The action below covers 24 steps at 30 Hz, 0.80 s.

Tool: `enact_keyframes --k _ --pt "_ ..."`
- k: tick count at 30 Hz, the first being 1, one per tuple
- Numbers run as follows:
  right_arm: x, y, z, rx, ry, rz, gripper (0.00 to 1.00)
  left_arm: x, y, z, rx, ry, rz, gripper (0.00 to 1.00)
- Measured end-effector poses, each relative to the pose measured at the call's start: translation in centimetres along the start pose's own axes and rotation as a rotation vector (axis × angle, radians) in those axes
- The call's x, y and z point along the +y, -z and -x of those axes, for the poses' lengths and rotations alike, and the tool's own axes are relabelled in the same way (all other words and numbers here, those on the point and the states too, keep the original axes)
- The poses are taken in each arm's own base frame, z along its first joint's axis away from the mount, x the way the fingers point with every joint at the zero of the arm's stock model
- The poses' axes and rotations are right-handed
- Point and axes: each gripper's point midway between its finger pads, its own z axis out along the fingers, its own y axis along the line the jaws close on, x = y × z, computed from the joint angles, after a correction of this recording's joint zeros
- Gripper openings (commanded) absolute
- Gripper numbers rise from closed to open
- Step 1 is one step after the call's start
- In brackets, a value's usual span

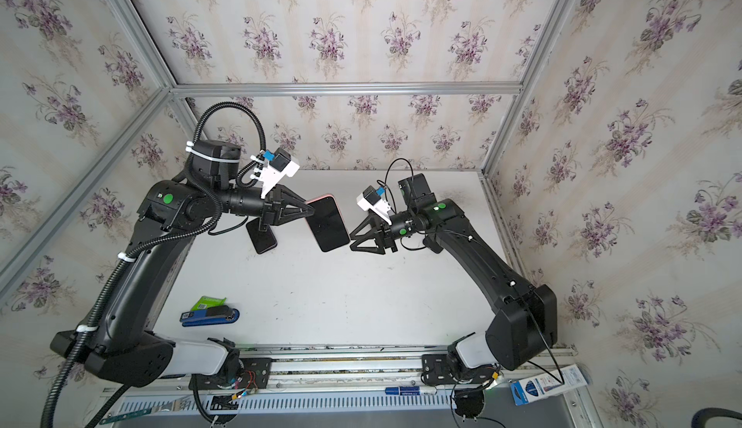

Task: Take the phone out of the phone case
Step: Remove the phone case from the phone.

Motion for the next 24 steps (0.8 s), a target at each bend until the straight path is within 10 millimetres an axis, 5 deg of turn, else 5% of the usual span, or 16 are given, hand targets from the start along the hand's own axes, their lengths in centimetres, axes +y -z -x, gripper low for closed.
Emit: enact_keyframes --k 24 --pt "0.39 -0.81 -0.98 0.039 0.044 0.003 0.17 -0.97 -0.41 -0.36 0.009 -0.012 -0.028 0.00"
